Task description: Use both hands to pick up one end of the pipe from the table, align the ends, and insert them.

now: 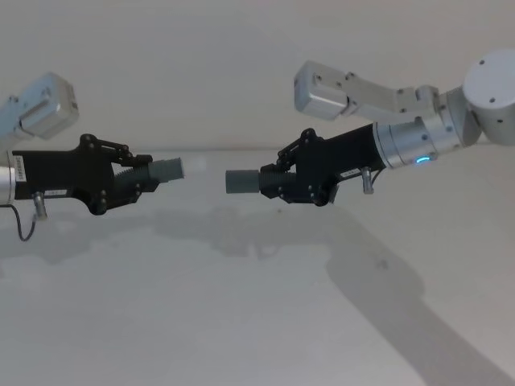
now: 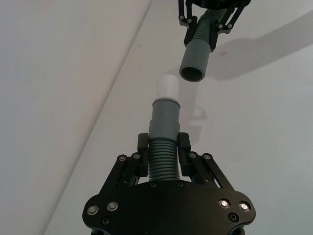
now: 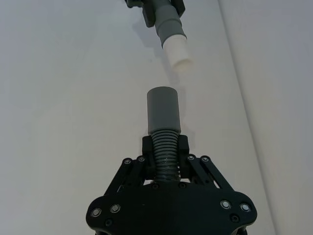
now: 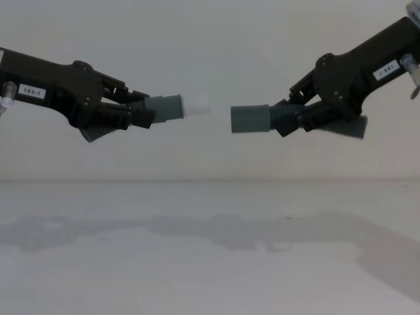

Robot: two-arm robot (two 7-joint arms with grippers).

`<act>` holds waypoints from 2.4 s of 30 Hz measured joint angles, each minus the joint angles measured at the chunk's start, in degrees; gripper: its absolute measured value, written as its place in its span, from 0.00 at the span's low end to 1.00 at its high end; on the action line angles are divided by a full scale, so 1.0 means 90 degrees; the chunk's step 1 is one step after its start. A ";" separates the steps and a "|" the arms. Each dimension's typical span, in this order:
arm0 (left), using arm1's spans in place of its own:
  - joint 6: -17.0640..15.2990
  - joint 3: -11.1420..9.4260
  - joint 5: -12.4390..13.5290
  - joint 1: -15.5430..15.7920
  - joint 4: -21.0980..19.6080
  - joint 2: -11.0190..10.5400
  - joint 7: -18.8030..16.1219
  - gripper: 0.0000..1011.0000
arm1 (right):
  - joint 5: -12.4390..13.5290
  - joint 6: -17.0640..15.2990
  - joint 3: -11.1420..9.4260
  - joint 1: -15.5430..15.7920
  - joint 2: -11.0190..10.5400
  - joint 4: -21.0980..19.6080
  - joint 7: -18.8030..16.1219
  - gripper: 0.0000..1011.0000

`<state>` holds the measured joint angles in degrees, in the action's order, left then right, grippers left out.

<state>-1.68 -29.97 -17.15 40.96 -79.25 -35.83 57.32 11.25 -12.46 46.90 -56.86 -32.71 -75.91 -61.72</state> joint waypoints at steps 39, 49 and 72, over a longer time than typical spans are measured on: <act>0.0000 0.0000 0.0000 0.0000 0.0000 0.0000 0.0000 0.32 | 0.0083 0.0068 0.0278 -0.0448 0.0391 0.0556 0.0014 0.26; 0.0000 0.0001 0.0000 0.0000 0.0000 0.0000 0.0000 0.32 | 0.0106 0.0074 0.0358 -0.0545 0.0452 0.0646 -0.0008 0.26; 0.0000 0.0000 0.0000 0.0000 0.0000 0.0000 0.0000 0.32 | 0.0178 0.0065 0.0497 -0.0720 0.0500 0.0743 -0.0065 0.26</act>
<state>-1.68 -29.97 -17.15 40.96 -79.25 -35.83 57.31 12.85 -11.87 51.37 -63.34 -28.21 -69.22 -62.30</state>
